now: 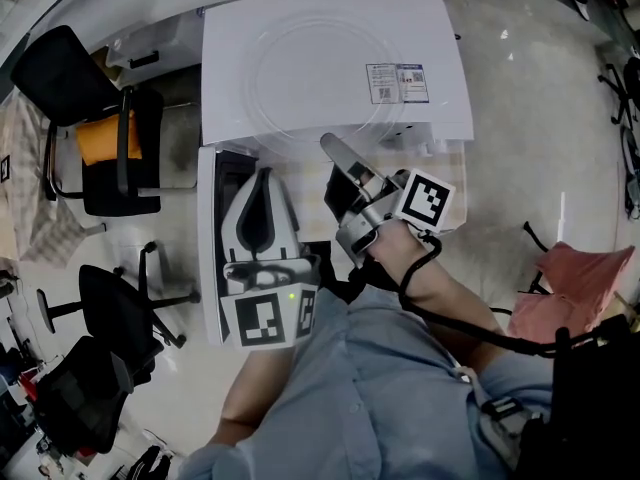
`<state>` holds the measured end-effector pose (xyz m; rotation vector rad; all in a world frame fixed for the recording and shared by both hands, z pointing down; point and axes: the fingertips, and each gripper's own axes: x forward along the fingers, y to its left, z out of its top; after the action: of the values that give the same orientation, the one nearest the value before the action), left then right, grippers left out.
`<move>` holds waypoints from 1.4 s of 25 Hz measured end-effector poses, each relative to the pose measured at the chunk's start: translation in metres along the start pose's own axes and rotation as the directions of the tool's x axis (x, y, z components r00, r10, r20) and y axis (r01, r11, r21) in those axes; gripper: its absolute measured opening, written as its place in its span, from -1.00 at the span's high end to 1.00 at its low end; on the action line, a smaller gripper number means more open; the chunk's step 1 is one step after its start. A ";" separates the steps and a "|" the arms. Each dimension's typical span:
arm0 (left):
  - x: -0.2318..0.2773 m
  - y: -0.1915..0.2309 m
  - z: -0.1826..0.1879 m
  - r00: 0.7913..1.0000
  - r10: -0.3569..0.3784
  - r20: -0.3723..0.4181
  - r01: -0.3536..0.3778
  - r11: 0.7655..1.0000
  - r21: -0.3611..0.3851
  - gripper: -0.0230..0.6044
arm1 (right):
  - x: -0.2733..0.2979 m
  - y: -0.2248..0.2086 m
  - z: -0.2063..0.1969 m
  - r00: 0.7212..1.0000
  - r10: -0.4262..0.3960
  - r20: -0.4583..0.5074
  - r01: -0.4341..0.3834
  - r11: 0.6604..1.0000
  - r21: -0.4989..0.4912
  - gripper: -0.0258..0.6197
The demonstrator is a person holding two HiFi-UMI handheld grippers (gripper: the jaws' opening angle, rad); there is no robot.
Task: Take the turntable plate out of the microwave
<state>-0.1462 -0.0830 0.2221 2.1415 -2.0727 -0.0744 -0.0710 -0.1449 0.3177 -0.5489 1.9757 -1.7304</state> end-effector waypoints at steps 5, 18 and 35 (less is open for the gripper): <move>0.001 0.002 0.002 1.000 0.008 0.010 -0.008 1.000 0.002 0.90 | 0.002 0.002 0.000 1.000 0.014 -0.003 -0.014 0.999 -0.047 0.71; -0.018 -0.038 0.007 0.999 0.001 0.054 -0.002 1.000 0.018 0.90 | -0.073 0.027 -0.027 0.995 -0.020 -0.097 -0.006 0.966 -0.259 0.60; -0.054 -0.119 0.062 0.986 -0.082 0.148 0.064 0.990 0.122 0.90 | -0.108 0.156 -0.020 0.999 -0.008 -0.051 -0.043 0.423 -0.905 0.92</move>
<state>-0.0396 -0.0313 0.1391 2.3499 -2.1289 -0.1327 0.0057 -0.0469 0.1736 -0.8040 2.8490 -0.4407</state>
